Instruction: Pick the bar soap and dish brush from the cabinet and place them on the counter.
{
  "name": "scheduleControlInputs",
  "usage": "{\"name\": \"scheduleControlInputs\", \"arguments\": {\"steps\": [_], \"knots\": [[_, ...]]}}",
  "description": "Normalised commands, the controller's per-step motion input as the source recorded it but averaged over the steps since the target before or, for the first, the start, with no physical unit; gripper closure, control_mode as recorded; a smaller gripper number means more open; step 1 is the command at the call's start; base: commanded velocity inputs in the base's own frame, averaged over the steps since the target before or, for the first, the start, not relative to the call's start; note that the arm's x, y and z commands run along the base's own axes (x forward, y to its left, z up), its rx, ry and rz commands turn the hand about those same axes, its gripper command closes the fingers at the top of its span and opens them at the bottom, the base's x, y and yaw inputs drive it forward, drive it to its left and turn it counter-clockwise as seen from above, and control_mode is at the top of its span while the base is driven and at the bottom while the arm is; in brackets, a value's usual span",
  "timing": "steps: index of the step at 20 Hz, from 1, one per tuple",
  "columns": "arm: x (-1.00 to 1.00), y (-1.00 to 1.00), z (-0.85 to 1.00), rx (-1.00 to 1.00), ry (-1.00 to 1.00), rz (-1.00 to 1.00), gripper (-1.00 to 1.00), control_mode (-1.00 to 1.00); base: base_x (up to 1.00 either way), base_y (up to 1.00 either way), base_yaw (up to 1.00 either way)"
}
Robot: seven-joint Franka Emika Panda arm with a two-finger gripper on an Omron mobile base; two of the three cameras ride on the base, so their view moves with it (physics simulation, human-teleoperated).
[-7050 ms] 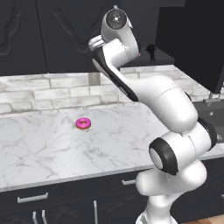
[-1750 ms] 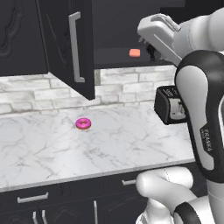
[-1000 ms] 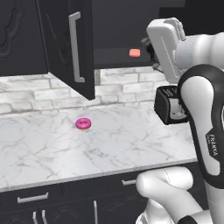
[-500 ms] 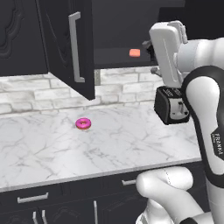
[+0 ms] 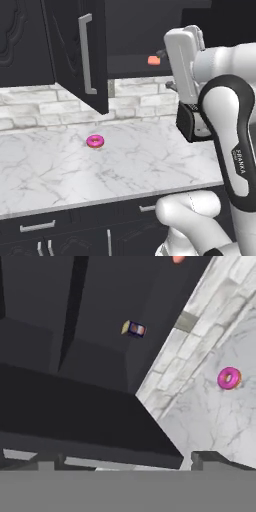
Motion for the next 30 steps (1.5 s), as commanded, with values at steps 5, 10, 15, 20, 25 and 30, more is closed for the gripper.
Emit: {"name": "scheduleControlInputs", "arguments": {"steps": [5,10,15,20,25,30], "knots": [[0.22,0.00,0.00,0.15,0.11,0.10,-1.00,-1.00,0.00,0.00,0.00],[0.08,0.01,-0.19,0.11,0.07,0.12,-1.00,-1.00,0.00,0.00,0.00],[0.19,0.06,-0.13,0.13,0.07,0.10,-1.00,-1.00,0.00,0.00,0.00],[0.19,0.12,0.00,0.07,0.02,0.06,-1.00,-1.00,0.00,0.00,0.00],[0.18,0.24,0.00,0.01,0.01,0.04,-1.00,-1.00,0.00,0.00,0.00],[0.34,0.15,0.00,0.04,0.10,0.07,-1.00,-1.00,0.00,0.00,0.00]]}}
